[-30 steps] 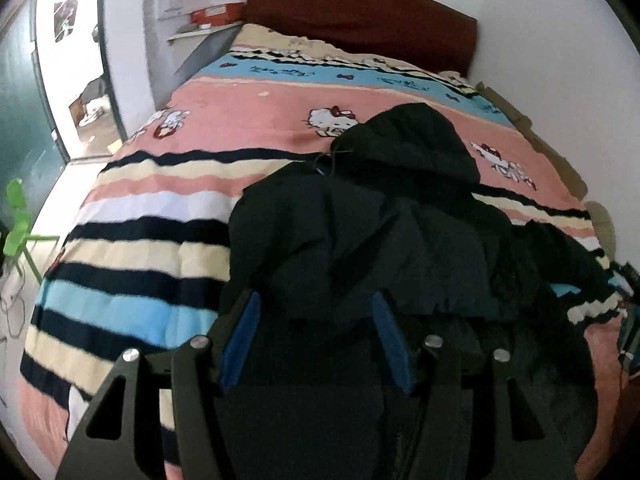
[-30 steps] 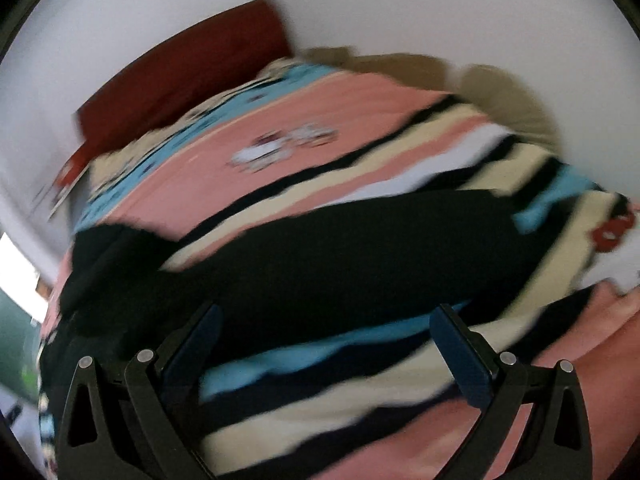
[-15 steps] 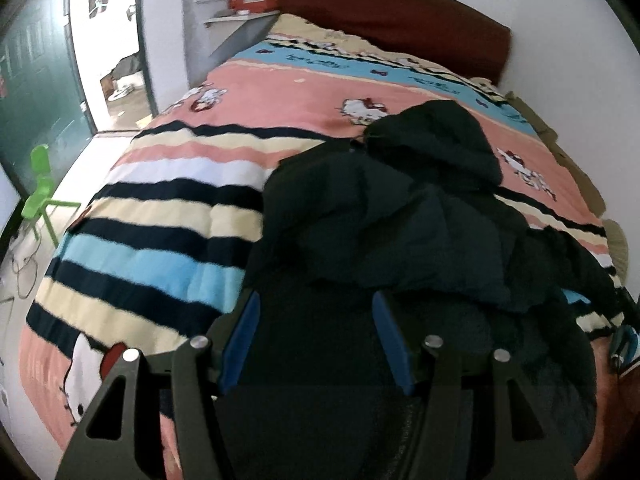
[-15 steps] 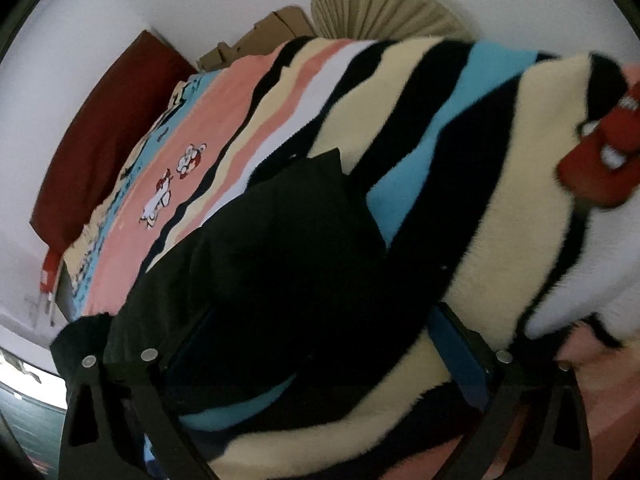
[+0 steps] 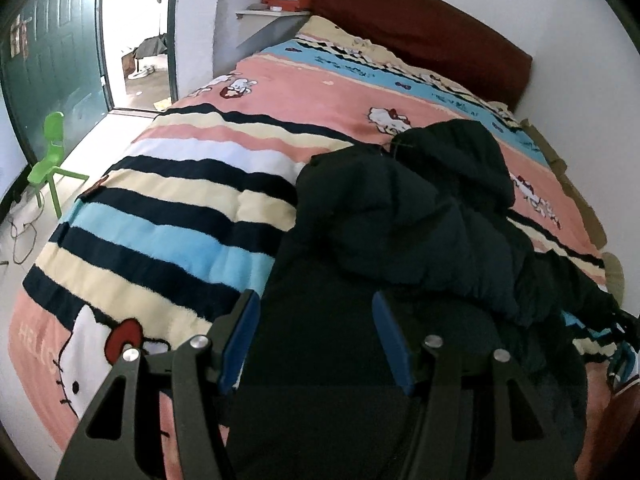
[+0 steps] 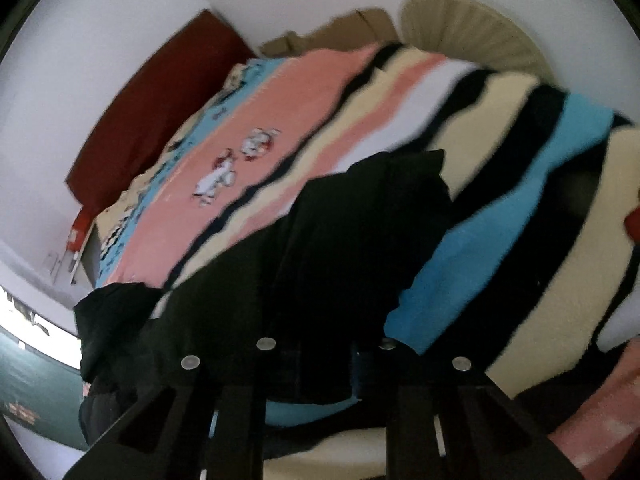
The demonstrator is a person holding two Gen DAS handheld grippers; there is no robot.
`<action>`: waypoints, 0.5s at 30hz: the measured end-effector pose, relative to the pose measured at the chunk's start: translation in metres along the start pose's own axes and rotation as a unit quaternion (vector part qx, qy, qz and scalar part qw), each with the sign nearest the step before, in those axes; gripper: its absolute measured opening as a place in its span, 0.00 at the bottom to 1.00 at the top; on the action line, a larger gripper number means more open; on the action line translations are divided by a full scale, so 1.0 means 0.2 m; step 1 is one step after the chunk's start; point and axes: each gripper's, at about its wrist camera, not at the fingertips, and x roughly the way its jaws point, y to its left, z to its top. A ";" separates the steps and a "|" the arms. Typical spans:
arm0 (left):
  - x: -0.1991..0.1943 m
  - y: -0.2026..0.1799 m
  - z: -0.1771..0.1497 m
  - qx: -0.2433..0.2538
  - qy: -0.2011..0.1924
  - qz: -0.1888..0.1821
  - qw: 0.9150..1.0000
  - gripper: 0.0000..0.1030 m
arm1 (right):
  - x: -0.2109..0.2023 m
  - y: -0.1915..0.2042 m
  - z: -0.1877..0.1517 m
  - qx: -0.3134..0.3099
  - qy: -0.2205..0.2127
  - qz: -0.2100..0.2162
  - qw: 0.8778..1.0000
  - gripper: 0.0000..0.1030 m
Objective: Fold large clothes
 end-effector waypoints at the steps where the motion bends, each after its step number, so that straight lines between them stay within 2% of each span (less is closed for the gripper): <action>1: -0.01 0.01 0.00 -0.003 -0.003 -0.005 1.000 0.55 | -0.04 0.05 0.00 -0.008 -0.006 0.006 1.000 0.16; 10: -0.20 0.07 -0.01 -0.013 -0.028 -0.046 0.998 0.55 | -0.39 0.58 0.00 -0.097 -0.047 0.062 0.992 0.14; 15: -0.37 0.12 -0.02 -0.003 -0.050 -0.055 0.997 0.55 | -0.54 0.90 -0.13 -0.138 -0.052 0.104 0.984 0.14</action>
